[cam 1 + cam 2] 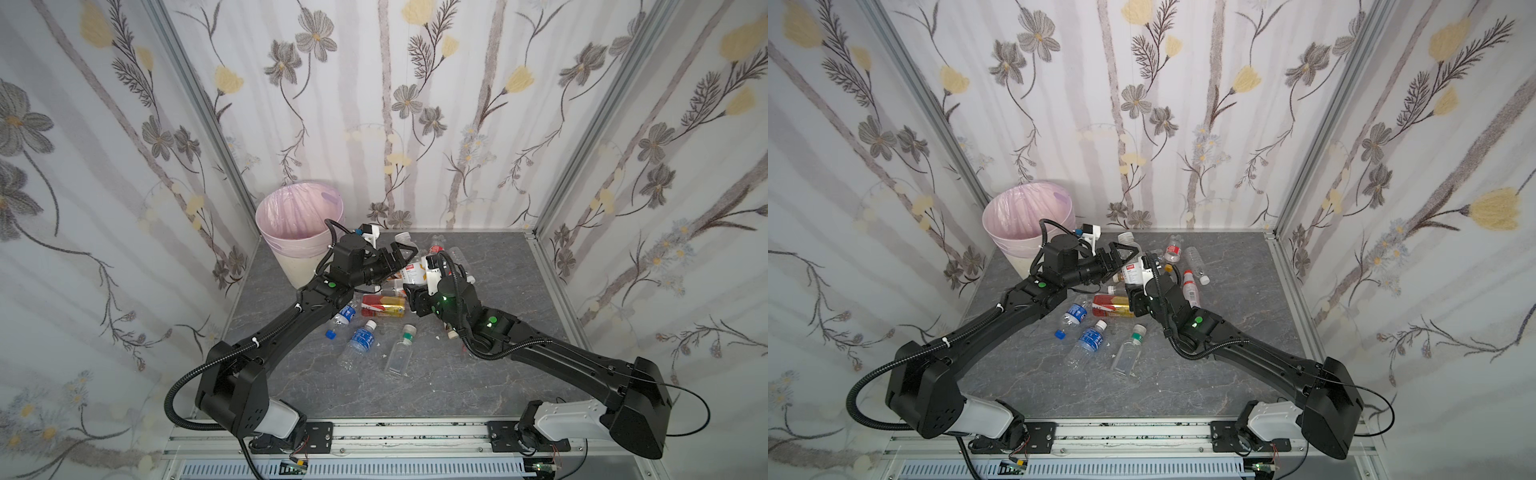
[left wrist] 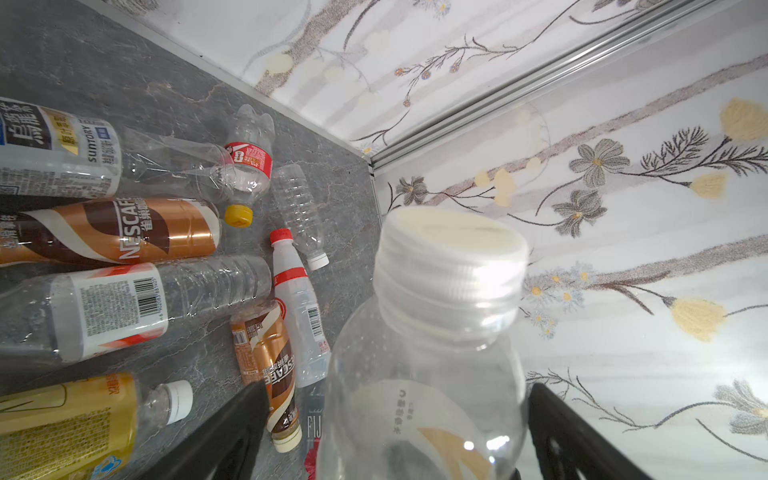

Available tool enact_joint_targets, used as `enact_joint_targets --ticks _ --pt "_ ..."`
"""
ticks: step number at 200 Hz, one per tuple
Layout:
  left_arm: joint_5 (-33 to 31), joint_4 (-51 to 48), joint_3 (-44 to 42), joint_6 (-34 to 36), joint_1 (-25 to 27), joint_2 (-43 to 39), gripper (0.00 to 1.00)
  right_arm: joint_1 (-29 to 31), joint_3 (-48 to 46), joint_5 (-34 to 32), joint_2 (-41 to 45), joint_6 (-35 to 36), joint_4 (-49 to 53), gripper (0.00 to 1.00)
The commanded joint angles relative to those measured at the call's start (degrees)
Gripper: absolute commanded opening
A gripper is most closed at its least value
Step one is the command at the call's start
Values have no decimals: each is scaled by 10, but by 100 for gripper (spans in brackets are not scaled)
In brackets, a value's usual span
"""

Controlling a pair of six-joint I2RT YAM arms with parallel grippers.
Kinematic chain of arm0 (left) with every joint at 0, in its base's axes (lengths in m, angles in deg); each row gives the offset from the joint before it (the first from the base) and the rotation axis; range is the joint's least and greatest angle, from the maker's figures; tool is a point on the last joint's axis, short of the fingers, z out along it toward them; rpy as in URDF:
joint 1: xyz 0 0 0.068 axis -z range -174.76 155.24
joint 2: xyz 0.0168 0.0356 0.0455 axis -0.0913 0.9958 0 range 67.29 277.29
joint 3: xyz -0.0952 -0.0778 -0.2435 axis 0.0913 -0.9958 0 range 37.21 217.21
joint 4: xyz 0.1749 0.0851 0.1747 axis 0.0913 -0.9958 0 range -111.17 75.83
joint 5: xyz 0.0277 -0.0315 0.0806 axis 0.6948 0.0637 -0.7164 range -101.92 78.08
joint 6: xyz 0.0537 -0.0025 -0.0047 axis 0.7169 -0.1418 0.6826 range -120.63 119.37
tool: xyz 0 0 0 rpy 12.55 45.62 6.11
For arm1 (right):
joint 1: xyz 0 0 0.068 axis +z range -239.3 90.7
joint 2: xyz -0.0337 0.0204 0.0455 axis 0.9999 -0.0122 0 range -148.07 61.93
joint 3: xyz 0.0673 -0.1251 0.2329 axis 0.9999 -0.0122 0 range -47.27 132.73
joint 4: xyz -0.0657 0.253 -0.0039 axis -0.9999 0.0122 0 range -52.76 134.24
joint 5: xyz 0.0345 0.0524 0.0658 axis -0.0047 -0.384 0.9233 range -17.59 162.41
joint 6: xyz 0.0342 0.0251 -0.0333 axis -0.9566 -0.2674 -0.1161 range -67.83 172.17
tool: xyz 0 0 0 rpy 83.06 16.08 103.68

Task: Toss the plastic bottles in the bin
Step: 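Raise the bottle to the left gripper while it grasps the cap, then release the bottle over the bin with the left gripper while the right lets go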

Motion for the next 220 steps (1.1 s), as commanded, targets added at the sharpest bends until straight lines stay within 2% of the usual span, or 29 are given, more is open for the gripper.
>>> enact_joint_targets --ticks 1,60,93,130,180,220 --pt "17 49 -1 -8 -2 2 100 0 8 15 -4 10 -37 65" --pt "18 61 8 4 -2 11 98 0 4 35 -12 10 -46 66" --pt "9 62 2 20 -2 5 91 0 2 39 -16 9 -50 68" --pt "7 61 -1 38 -3 2 78 0 -2 41 -16 9 -54 71" --pt "-5 59 -10 63 -7 3 62 -1 -11 44 5 8 -54 83" --pt "-14 44 -2 80 -30 1 59 -6 -35 32 53 12 -47 97"
